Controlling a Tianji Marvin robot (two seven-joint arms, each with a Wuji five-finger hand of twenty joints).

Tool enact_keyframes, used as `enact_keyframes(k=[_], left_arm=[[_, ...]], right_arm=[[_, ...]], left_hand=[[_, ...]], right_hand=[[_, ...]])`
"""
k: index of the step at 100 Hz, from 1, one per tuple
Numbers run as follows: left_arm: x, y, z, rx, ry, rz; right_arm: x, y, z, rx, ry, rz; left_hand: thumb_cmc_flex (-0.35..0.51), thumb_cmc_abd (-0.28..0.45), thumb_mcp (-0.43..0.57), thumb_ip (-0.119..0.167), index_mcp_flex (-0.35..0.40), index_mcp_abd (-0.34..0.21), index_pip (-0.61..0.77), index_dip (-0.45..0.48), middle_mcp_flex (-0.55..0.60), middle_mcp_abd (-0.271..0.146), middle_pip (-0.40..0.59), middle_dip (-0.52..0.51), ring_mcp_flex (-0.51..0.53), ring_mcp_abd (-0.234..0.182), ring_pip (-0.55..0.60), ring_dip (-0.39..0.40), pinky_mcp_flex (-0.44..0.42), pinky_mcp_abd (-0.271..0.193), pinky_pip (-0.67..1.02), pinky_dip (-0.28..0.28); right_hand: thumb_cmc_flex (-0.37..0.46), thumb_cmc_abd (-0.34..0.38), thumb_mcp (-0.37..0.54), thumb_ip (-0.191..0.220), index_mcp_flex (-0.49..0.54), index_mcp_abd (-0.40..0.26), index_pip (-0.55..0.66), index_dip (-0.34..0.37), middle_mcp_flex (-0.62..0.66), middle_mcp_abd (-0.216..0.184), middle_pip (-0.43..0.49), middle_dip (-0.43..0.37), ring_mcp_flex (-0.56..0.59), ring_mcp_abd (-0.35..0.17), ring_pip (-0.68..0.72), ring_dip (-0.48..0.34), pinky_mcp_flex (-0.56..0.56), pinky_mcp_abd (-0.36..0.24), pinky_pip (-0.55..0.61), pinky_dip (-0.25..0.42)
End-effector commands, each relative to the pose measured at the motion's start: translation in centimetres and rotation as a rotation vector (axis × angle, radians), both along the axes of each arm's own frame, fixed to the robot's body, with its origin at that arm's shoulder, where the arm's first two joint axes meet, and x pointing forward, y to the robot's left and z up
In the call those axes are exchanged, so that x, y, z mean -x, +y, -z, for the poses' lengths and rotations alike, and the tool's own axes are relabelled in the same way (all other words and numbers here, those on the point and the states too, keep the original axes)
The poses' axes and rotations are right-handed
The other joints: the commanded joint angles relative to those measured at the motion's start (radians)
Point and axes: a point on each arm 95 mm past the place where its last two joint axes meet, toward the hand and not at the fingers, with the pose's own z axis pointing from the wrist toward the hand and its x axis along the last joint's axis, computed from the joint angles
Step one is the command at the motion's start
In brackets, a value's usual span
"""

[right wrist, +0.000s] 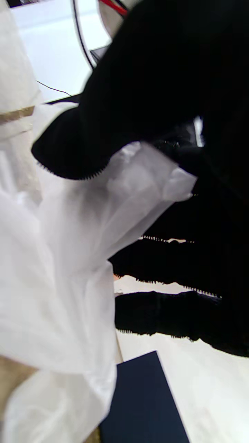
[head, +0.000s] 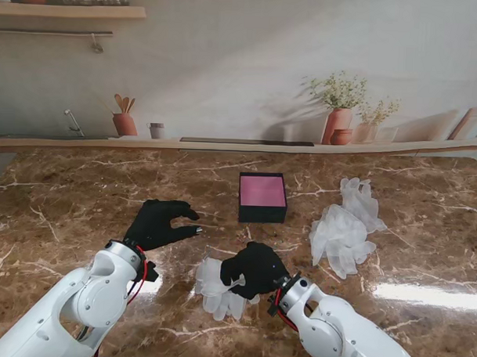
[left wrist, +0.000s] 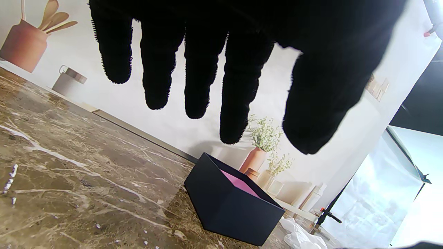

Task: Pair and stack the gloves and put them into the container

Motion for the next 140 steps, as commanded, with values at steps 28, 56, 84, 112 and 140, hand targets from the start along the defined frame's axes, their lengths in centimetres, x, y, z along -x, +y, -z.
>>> enact_keyframes(k=[28, 56, 84, 112, 140], left_arm=[[0.1, -0.1, -0.1, -0.005, 0.005, -0.002], [0.2, -0.1, -0.1, 0.002, -0.004, -0.006], [0.6, 0.3, -0.8, 0.007, -0.032, -0.012], [0.9, 0.9, -0.9, 0.009, -0.039, -0.023], [1.1, 1.3, -0.8, 0.015, -0.032, -0.03]], right_arm=[[0.2, -0.7, 1.2, 0.094, 0.205, -0.086], [0.8, -0.3, -4.0, -0.022, 0.082, -0.086], [-1.6, 1.2, -5.8, 0.188, -0.022, -0.165], [-3.4, 4.5, -4.5, 0.419, -0.036, -0.269], [-4.3, 5.4, -2.8, 0.595, 0.004, -0.34]], left_hand=[[-0.011, 0.043, -0.032, 0.033, 0.0, -0.029, -0.001, 0.013, 0.004, -0.014, -0.022, -0.01, 0.018, -0.034, -0.03, -0.01, -0.02, 0.01, -0.038, 0.004], [-0.01, 0.046, -0.038, 0.034, -0.002, -0.03, -0.003, 0.014, 0.004, -0.011, -0.023, -0.01, 0.018, -0.032, -0.032, -0.01, -0.019, 0.012, -0.044, 0.007], [-0.009, 0.047, -0.044, 0.035, -0.004, -0.028, -0.007, 0.013, 0.006, -0.014, -0.024, -0.009, 0.019, -0.033, -0.033, -0.01, -0.02, 0.014, -0.045, 0.011], [-0.007, 0.047, -0.048, 0.035, 0.001, -0.03, -0.005, 0.014, 0.01, -0.017, -0.024, -0.009, 0.024, -0.033, -0.033, -0.01, -0.021, 0.02, -0.049, 0.016], [-0.004, 0.054, -0.053, 0.035, 0.004, -0.026, -0.006, 0.014, 0.012, -0.014, -0.026, -0.008, 0.025, -0.03, -0.033, -0.009, -0.023, 0.027, -0.061, 0.017]], right_hand=[[-0.425, 0.431, -0.248, 0.211, -0.008, 0.156, -0.357, 0.049, -0.184, 0.039, -0.136, -0.147, -0.198, 0.033, -0.106, -0.017, -0.173, -0.008, -0.181, 0.116], [-0.335, 0.353, -0.17, 0.185, -0.018, 0.156, -0.256, -0.099, -0.161, 0.037, -0.146, -0.185, -0.131, 0.031, -0.124, -0.045, -0.129, 0.002, -0.17, 0.117], [-0.079, 0.15, 0.158, 0.2, -0.373, 0.292, -0.674, -0.07, -0.552, 0.037, -0.317, -0.315, -0.304, -0.014, -0.412, -0.231, -0.213, -0.033, -0.399, -0.031], [-0.071, 0.141, 0.093, 0.184, -0.612, 0.381, -0.821, -0.123, -0.801, 0.095, -0.398, -0.457, -0.46, 0.009, -0.524, -0.342, -0.285, -0.03, -0.502, -0.055], [-0.082, 0.145, 0.064, 0.181, -0.613, 0.417, -0.738, -0.034, -0.76, 0.086, -0.326, -0.443, -0.464, 0.006, -0.497, -0.336, -0.275, -0.042, -0.488, -0.005]])
